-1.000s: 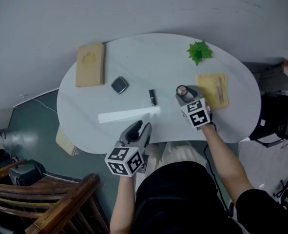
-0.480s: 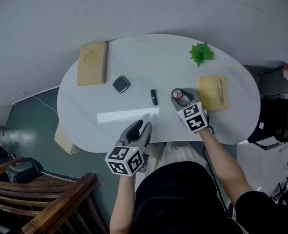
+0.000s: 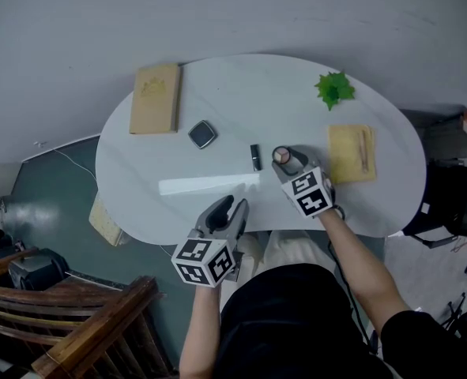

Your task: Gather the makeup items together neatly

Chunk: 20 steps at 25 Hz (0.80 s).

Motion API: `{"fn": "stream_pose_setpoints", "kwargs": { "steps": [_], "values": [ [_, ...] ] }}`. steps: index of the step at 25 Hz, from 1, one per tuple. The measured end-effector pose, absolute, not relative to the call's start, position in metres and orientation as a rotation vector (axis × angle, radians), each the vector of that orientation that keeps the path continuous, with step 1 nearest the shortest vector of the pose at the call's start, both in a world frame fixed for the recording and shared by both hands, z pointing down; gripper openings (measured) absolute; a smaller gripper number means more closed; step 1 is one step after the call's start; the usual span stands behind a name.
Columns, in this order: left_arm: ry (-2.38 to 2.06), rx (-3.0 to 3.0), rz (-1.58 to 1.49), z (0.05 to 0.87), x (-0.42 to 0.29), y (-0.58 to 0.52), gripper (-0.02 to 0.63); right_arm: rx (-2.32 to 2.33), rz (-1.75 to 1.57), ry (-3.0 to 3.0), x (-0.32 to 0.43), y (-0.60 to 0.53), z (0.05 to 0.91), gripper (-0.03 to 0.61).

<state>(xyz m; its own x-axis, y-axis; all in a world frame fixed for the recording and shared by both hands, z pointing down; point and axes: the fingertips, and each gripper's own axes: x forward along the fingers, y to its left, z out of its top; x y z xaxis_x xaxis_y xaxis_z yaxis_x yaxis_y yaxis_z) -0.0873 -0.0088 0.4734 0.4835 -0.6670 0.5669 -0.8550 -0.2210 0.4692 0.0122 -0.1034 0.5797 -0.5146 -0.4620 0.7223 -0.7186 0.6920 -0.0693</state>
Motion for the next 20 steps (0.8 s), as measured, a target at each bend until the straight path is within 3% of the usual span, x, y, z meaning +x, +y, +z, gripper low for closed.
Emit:
{"fn": "stream_pose_setpoints", "kwargs": {
  "steps": [20],
  "values": [
    [-1.292, 1.932, 0.309, 0.476, -0.098, -0.003, 0.133, 0.843, 0.460, -2.186, 0.000, -0.100, 0.595, 0.218]
  ]
}}
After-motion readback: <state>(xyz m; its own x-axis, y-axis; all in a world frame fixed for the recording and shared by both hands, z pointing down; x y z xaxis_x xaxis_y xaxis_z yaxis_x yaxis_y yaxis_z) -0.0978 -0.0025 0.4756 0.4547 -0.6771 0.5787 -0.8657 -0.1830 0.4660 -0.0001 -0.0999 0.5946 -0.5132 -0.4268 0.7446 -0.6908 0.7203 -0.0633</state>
